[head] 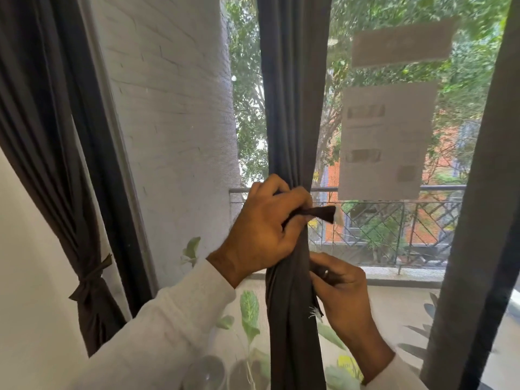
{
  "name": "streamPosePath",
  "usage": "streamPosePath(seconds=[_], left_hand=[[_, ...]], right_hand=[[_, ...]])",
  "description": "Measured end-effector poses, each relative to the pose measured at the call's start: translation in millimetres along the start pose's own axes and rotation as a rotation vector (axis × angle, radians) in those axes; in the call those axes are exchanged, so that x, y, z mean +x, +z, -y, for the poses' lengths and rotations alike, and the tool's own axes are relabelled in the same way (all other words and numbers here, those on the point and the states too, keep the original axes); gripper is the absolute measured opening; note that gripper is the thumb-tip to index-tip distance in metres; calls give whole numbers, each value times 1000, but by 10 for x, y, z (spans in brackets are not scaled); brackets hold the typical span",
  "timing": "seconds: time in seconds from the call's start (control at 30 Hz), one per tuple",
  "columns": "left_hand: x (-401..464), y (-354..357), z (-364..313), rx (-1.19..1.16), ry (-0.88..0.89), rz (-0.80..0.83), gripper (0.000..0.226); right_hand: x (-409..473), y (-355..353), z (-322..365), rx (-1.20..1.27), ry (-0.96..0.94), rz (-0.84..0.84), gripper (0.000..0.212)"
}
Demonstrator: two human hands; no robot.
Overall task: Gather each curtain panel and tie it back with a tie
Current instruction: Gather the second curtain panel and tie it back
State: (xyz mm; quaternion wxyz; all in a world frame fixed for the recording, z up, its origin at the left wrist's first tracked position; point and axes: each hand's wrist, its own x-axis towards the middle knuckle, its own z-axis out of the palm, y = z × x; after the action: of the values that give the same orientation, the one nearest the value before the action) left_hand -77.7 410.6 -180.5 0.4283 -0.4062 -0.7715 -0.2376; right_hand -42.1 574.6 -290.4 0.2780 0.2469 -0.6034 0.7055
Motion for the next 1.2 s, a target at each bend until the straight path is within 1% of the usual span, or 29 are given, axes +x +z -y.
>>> streamPosePath(seconds=[0.07,0.13,0.3,0.37,0.4,0.53,0.6,0.7,0.77,0.9,0.93,1.03,1.1,1.17,1.2], left_hand=[[42,11,-27,-49,-82,-29,17],[97,10,-28,-149,-141,-20,18],[248,-138,31,-437,-300,115,15],[285,-214,58,-510,-324,156,13],[295,-251,65,-532,-326,165,12],[306,-289,33,-567,-294,192,12],[297,-260,36,-598,-306,164,15],[300,-229,32,-622,-321,120,16],[298,-212,-16,-599,-301,121,16],[268,-172,-120,-553,-259,155,19],[257,-163,-136,-529,-251,159,22],[228,-132,-178,-470,-250,143,39],[212,-122,-211,-463,-251,139,50],[199,-132,-247,-462,-233,136,56],[193,-140,-264,-463,-210,136,58]], right_hand=[[-16,16,1,-47,-51,2,41],[-15,33,21,-163,-158,7,36],[17,5,151,-468,-435,46,8],[50,-87,185,-506,-477,13,12],[81,-140,194,-478,-466,-13,14],[193,-221,212,-285,-302,-110,10],[205,-190,267,-266,-268,-121,18],[228,-184,401,-356,-333,-100,19],[244,-187,463,-402,-384,-85,19],[222,-194,525,-443,-404,-105,7],[201,-182,538,-444,-399,-129,7],[166,-139,581,-403,-332,-243,15],[158,-105,623,-338,-250,-300,28],[175,-100,682,-278,-192,-297,44],[187,-104,712,-269,-177,-283,48]])
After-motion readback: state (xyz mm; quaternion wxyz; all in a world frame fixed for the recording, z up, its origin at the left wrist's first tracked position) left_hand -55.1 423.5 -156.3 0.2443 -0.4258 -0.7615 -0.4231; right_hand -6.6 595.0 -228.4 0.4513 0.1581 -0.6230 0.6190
